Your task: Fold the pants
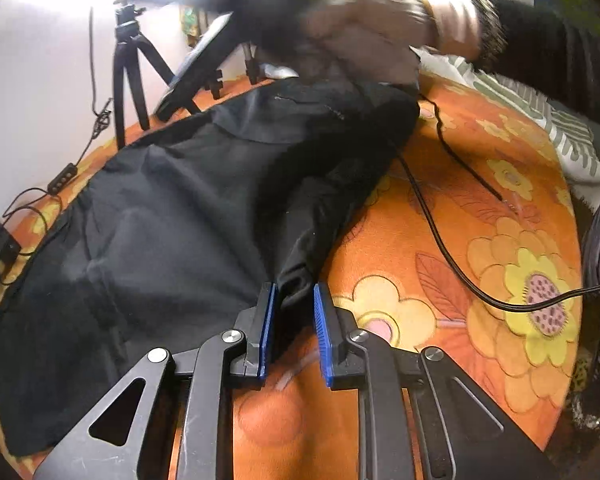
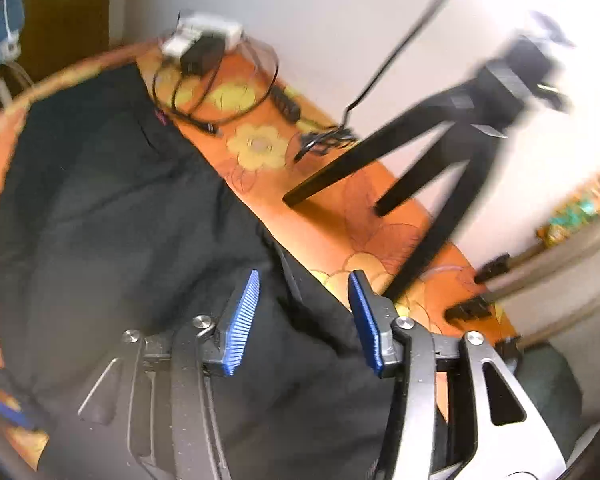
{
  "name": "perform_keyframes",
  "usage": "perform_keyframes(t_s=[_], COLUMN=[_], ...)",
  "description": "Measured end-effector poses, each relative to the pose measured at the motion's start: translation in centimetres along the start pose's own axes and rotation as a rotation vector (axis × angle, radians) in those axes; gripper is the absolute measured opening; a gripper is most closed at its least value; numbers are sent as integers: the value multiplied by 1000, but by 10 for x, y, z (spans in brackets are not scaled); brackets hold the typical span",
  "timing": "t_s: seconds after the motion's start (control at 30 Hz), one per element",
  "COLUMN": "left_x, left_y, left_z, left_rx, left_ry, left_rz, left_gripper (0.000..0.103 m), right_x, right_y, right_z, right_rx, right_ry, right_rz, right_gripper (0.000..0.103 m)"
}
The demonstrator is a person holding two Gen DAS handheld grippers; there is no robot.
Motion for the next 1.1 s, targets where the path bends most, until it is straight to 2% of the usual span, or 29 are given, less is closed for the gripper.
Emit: perform_keyframes(t_s=[0.13,0.17,0.23,0.4,0.47,0.53,0.7,0.77,0.87,0.97,1.1], left_x=[25,29,34,28,22,16,9,10,10,14,34], left_y=[-1,-2,-2,-1,-1,1,5,7,8,10,15], left_z=[-10,-13,-17,-19,-19,-19,-23,-24,-25,-27,-43], left_rx=[30,34,44,48,50,49,81,98,105,118,158], left_ry=[-23,-32,-48,-56,-53,-50,-39,-30,-28,-26,-72], left_rz=[26,31,37,26,17,5,-18,-21,-22,-24,-8], left_gripper=[17,17,17,17,17,17,17,17,17,17,18], right_x=[41,49,70,104,103,98,69,65,57,31,19], right_y=[30,41,73,129,139,144,139,130,119,119,126], right_z=[26,36,64,114,130,142,140,126,99,88,109], right_rx=[-126,-162,-252,-397,-455,-500,-448,-390,-295,-209,-278], right_ry=[66,89,168,281,285,248,234,243,203,235,300], right_rz=[10,3,-19,-79,-101,-110,-127,-94,-63,-133,-156], right_gripper=[50,57,64,64,64,64,64,64,64,64,64])
Point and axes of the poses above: each gripper's, at about its wrist camera, not at the fingertips, and x roughly against the way its jaws point, z to its right, y to its underside, the point moved 2 cm from there along -x, roughly the way its jaws point, and after that the axes turned 12 degrees about z, right-handed, at the moved point
